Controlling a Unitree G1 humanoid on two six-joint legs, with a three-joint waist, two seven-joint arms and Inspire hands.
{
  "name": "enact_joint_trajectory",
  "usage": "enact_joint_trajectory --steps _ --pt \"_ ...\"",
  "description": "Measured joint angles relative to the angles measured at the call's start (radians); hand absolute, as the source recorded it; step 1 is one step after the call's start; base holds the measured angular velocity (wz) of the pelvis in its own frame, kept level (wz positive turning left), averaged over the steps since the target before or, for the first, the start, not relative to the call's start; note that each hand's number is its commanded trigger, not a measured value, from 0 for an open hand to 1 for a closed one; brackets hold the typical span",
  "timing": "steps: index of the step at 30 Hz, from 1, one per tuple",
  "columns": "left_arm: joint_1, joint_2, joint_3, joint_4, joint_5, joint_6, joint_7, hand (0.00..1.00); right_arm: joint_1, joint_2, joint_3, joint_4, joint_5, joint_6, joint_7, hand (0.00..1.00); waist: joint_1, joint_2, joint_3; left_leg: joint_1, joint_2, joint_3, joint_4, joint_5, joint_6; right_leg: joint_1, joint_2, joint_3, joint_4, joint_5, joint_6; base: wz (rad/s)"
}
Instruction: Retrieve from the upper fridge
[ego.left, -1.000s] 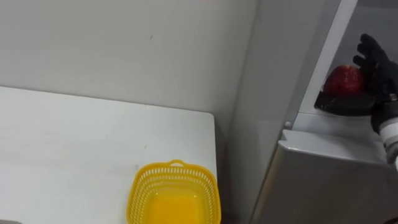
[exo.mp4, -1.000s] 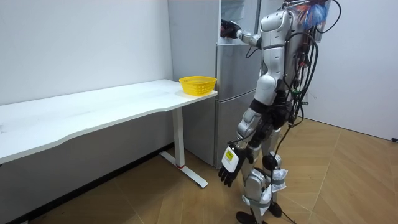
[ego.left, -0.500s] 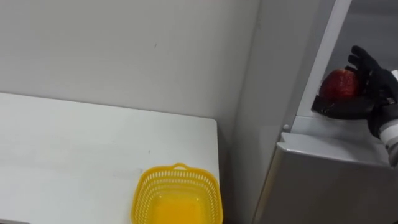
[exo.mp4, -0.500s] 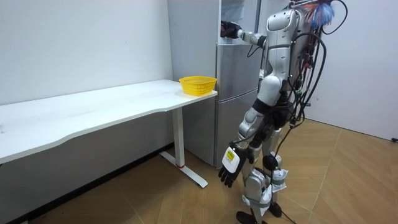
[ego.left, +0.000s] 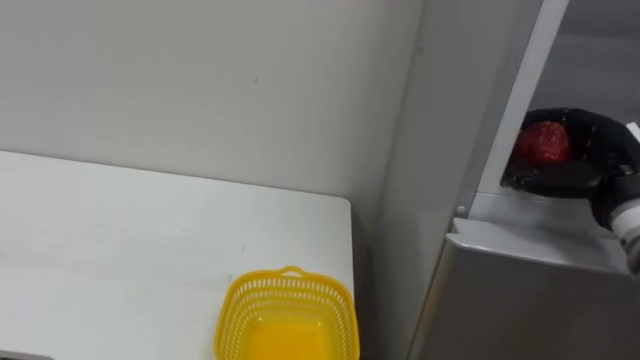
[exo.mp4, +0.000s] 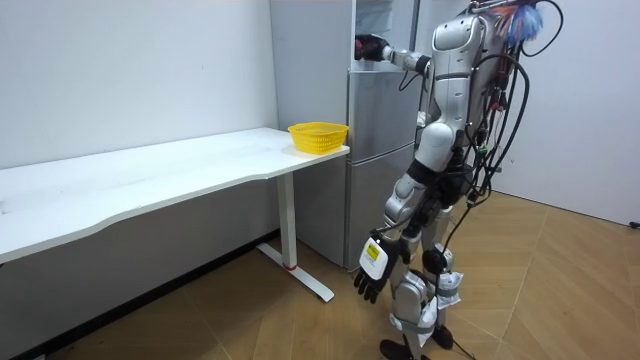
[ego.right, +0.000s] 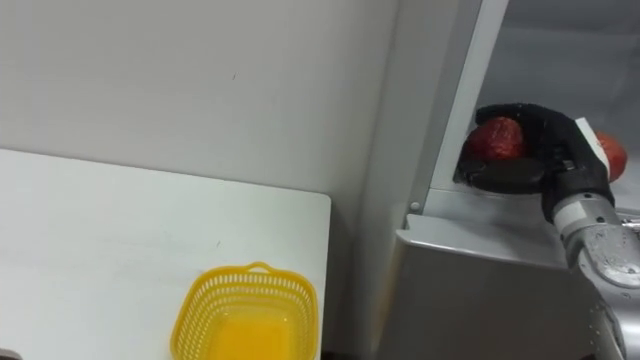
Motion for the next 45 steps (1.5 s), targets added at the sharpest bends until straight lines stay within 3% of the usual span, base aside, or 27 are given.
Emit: enact_joint_trajectory --steps 16,23,31,34,36,40,45 --pt "-0.003 0.001 0.0 -0.001 -0.003 -0.001 0.001 0.0 0.0 -0.002 0.008 -0.033 0.014 0.0 0.007 1.0 -0.005 -0.006 -0.0005 -0.007 0.0 0.0 0.002 0.0 0.0 -0.006 0.0 0.005 0.001 0.0 0.0 0.0" --pt "-0.004 0.002 -0.008 -0.001 -0.018 -0.004 0.027 0.0 0.022 0.0 0.034 -0.152 -0.022 0.033 -0.066 1.0 -0.023 0.003 0.0014 -0.009 0.001 0.003 0.003 0.0 0.0 -0.015 0.0 0.01 0.002 0.001 -0.002 0.0" --pt "-0.006 0.001 -0.008 -0.001 -0.017 -0.01 0.044 0.0 0.149 0.008 0.033 -0.407 -0.063 0.062 -0.114 1.0 -0.038 0.019 -0.0007 -0.014 0.003 0.029 -0.003 0.0 0.0 -0.031 0.0 0.016 0.002 0.001 -0.002 -0.08" --pt "-0.004 -0.002 -0.007 -0.001 -0.022 -0.013 0.064 0.0 0.2 0.048 0.032 -0.517 -0.115 0.063 -0.143 1.0 -0.039 0.033 -0.0073 -0.014 0.005 0.046 -0.01 0.0 0.0 -0.04 0.002 0.037 0.002 0.001 -0.002 -0.15" --pt "-0.008 -0.001 -0.006 0.0 -0.022 -0.024 0.072 0.0 0.237 0.049 0.034 -0.59 -0.132 0.063 -0.136 1.0 -0.037 0.04 -0.0089 -0.006 0.005 0.049 -0.016 0.0 0.0 -0.04 0.002 0.039 0.002 0.001 -0.002 -0.05" --pt "-0.005 -0.002 -0.006 0.007 -0.021 -0.054 0.091 0.0 0.314 0.066 0.034 -0.717 -0.149 0.058 -0.153 1.0 -0.042 0.04 -0.0054 -0.002 0.005 0.052 -0.017 0.0 0.0 -0.031 0.002 0.035 0.0 0.001 -0.002 -0.01" --pt "0.012 -0.002 -0.009 0.008 -0.022 -0.062 0.092 0.0 0.423 0.088 0.033 -0.852 -0.165 0.056 -0.155 1.0 -0.055 0.045 0.0011 -0.001 0.005 0.052 -0.024 -0.002 0.002 -0.03 0.002 0.048 0.001 0.001 -0.002 0.0"
